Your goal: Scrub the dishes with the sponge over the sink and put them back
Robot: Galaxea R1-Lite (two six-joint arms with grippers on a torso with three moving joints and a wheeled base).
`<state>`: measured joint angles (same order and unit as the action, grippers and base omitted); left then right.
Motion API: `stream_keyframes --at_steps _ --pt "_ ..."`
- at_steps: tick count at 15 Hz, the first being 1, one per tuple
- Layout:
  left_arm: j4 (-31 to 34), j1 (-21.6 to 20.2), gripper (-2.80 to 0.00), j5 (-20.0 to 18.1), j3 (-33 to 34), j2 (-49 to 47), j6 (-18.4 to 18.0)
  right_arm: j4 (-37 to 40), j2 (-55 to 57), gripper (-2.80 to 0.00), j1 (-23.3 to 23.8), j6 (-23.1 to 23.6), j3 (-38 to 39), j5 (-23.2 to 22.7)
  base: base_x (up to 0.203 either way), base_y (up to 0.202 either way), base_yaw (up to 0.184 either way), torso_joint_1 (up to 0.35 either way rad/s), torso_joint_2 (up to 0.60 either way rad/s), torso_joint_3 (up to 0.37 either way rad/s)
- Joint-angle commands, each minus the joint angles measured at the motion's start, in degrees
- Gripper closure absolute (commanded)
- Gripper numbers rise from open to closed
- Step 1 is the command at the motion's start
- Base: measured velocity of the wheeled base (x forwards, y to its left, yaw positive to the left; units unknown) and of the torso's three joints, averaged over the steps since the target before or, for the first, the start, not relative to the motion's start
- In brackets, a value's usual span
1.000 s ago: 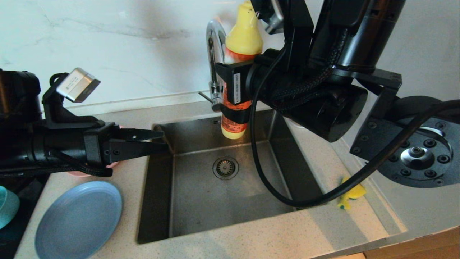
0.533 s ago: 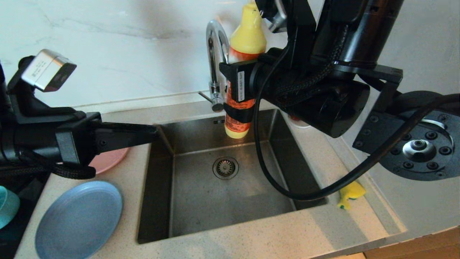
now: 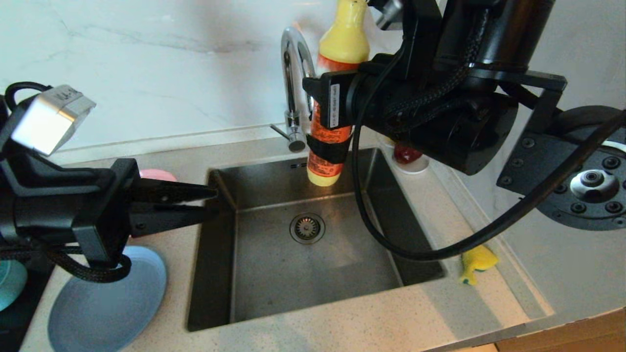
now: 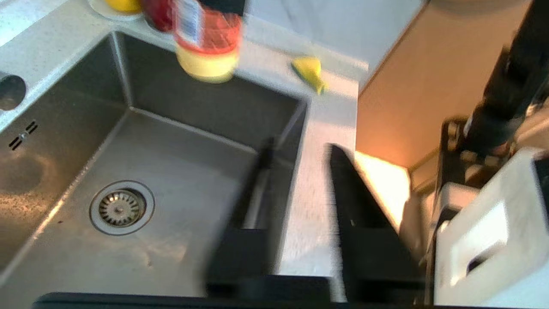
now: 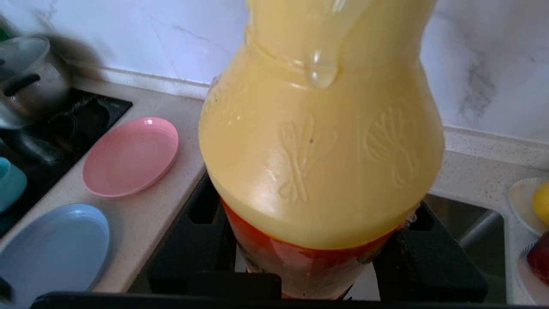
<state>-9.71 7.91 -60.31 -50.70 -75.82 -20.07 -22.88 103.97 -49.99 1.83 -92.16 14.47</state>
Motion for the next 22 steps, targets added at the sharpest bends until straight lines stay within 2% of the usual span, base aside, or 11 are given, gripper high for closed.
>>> stream_keyframes --at_steps 1,2,3,10,15,22 --pt "-1.2 0.6 -2.80 -0.6 3.5 0.8 -4.5 1.0 0.0 0.00 0.0 -1.1 -0.8 -0.2 0.000 0.000 0.000 0.000 0.00 0.000" --pt "-2.5 1.4 -2.80 -0.7 4.8 0.8 -6.1 1.1 0.0 0.00 -0.1 -1.7 -0.8 -0.4 0.000 0.000 0.000 0.000 0.00 0.000" --pt "-3.1 2.6 -2.80 -1.0 5.4 1.2 -6.2 1.1 0.0 0.00 -0.1 -2.1 -0.8 -0.5 0.000 0.000 0.000 0.000 0.00 0.000" --pt "-3.0 11.6 -2.80 -1.0 3.2 2.6 -5.5 1.2 0.6 0.00 -0.2 -3.0 -0.9 -0.8 0.000 0.000 0.000 0.000 0.00 0.000" --pt "-3.0 16.4 -2.80 1.1 2.7 2.3 -5.5 1.3 0.8 0.00 -0.4 -3.1 -1.7 -1.0 0.000 0.000 0.000 0.000 0.00 0.000" --pt "-3.0 21.7 -2.80 1.9 5.6 2.1 -5.9 1.3 0.5 0.00 -0.5 -4.3 -1.7 -1.2 0.000 0.000 0.000 0.000 0.00 0.000"
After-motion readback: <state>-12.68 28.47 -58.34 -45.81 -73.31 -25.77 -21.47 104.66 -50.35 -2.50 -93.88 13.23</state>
